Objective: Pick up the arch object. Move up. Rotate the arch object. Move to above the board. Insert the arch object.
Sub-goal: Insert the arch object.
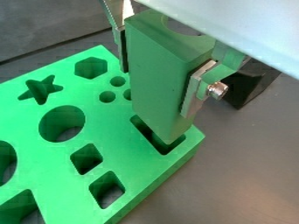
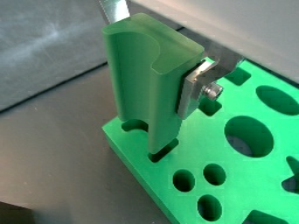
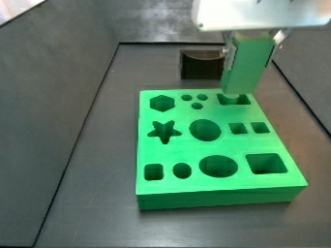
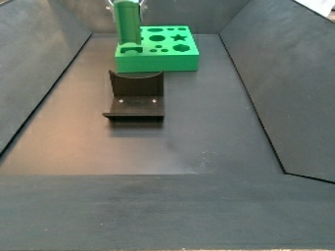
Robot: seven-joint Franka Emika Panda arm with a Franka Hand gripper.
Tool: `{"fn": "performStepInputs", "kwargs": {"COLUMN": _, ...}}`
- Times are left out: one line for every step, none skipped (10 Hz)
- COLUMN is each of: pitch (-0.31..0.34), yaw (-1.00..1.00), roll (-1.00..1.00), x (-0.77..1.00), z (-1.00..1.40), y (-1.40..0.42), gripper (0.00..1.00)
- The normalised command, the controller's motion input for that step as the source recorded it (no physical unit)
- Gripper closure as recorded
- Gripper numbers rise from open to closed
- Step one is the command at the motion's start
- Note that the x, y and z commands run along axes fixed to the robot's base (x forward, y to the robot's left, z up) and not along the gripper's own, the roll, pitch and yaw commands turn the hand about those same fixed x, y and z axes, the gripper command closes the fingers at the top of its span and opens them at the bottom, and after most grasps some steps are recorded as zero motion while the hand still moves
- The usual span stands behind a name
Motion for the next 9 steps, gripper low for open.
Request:
{"fn": "performStepInputs", "kwargs": {"pitch": 0.0, "yaw": 0.0, "roll": 0.03, "x": 0.0, "z": -0.08, "y": 0.0, "gripper": 1.0}}
{"fn": "performStepInputs", "kwargs": {"pitch": 0.0, "yaw": 0.0, "roll": 0.0, "x": 0.0, "z": -0.1, "y": 0.0, "gripper": 1.0}}
{"fn": "performStepInputs", "kwargs": {"pitch": 0.0, "yaw": 0.0, "roll": 0.0, "x": 0.0, "z": -0.15, "y": 0.0, "gripper": 1.0}}
{"fn": "performStepInputs", "kwargs": {"pitch": 0.0, "yaw": 0.0, "roll": 0.0, "x": 0.01, "z": -0.2, "y": 0.0, "gripper": 1.0}}
{"fn": "performStepInputs", "kwargs": {"pitch": 0.0, "yaw": 0.0, "roll": 0.0, "x": 0.0, "z": -0.21, "y": 0.0, "gripper": 1.0}}
{"fn": "performStepInputs", "kwargs": {"pitch": -0.014, "yaw": 0.0, "roll": -0.03, "x": 0.0, "z": -0.23, "y": -0.01, "gripper": 1.0}}
{"fn": "performStepInputs", "kwargs": {"pitch": -0.007, "yaw": 0.0, "roll": -0.06, "x": 0.11, "z": -0.24, "y": -0.03, "gripper": 1.0}}
{"fn": "performStepInputs", "kwargs": {"pitch": 0.0, "yaw": 0.0, "roll": -0.04, "x": 0.16, "z": -0.23, "y": 0.0, "gripper": 1.0}}
{"fn": "performStepInputs", "kwargs": {"pitch": 0.0, "yaw": 0.0, "roll": -0.01, "x": 0.06, "z": -0.19, "y": 0.0, "gripper": 1.0}}
